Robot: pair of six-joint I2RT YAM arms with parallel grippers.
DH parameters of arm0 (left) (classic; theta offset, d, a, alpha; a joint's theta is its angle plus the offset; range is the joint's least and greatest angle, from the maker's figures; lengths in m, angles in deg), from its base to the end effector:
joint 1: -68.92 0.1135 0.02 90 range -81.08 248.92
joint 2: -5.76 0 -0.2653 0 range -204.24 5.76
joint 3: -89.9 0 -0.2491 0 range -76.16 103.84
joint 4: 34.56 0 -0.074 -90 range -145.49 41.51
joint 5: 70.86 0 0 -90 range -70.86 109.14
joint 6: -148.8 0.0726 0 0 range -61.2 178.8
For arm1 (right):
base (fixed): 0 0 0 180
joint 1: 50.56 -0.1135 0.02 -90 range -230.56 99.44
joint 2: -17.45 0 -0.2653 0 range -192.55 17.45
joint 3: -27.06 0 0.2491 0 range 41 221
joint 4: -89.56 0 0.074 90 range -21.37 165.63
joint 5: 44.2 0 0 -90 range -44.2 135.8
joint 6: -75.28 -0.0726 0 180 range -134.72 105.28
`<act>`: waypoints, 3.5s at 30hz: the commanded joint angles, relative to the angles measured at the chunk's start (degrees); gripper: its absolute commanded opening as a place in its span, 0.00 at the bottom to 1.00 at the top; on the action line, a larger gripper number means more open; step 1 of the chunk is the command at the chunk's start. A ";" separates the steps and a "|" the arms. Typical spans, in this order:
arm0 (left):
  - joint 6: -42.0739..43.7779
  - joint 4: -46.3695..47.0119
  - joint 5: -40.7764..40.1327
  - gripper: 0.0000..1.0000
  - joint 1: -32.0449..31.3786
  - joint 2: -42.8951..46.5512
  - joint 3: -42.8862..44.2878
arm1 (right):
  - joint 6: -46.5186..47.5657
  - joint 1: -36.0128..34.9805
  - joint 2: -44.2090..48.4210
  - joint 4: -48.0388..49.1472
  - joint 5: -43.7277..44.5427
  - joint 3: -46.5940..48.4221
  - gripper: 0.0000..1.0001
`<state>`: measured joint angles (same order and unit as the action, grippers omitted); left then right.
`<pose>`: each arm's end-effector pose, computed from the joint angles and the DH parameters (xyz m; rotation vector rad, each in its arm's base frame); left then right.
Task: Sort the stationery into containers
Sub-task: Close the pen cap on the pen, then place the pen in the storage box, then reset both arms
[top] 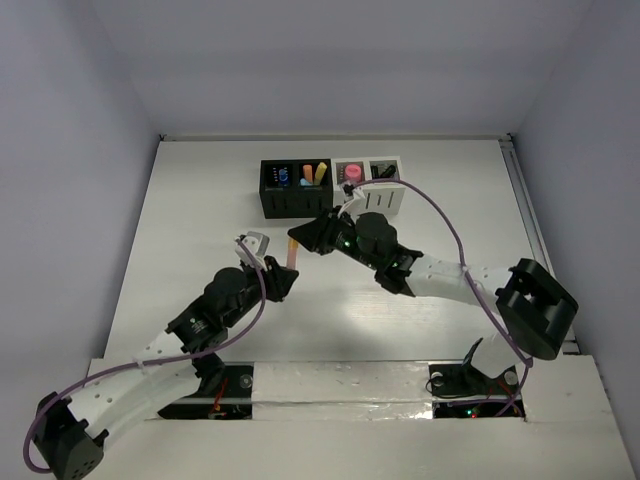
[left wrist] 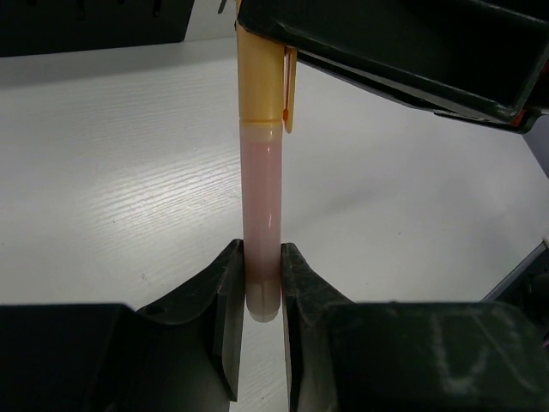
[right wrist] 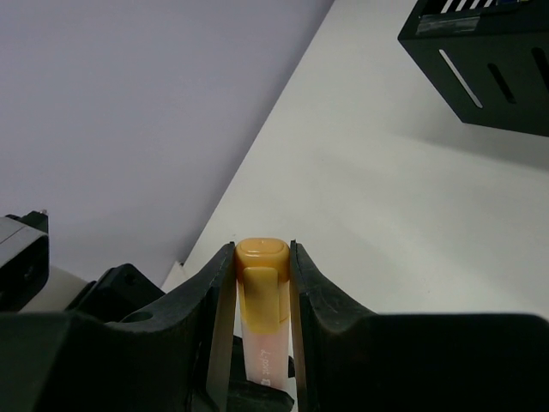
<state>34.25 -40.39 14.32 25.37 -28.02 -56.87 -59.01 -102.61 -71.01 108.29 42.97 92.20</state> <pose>0.1448 -0.1293 0.2424 0.2237 1.7353 -0.8146 0.2356 0.3079 0.2684 -0.1651 1.8187 1.2856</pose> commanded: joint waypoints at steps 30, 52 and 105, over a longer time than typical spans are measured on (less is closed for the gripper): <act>1.00 14.58 -6.26 0.21 1.19 3.45 6.83 | 1.66 -4.65 1.02 -10.97 6.70 -3.85 0.00; -8.58 -3.87 -6.78 0.99 1.19 27.01 6.98 | 20.99 13.29 -10.66 -20.10 16.62 33.34 0.00; 2.66 -15.57 -12.49 0.99 1.19 16.47 28.42 | 22.33 15.23 46.02 -14.48 37.09 -8.44 0.94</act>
<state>33.85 -60.63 2.34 26.61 -9.42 -32.24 -32.89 -87.66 -39.25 93.43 69.67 93.36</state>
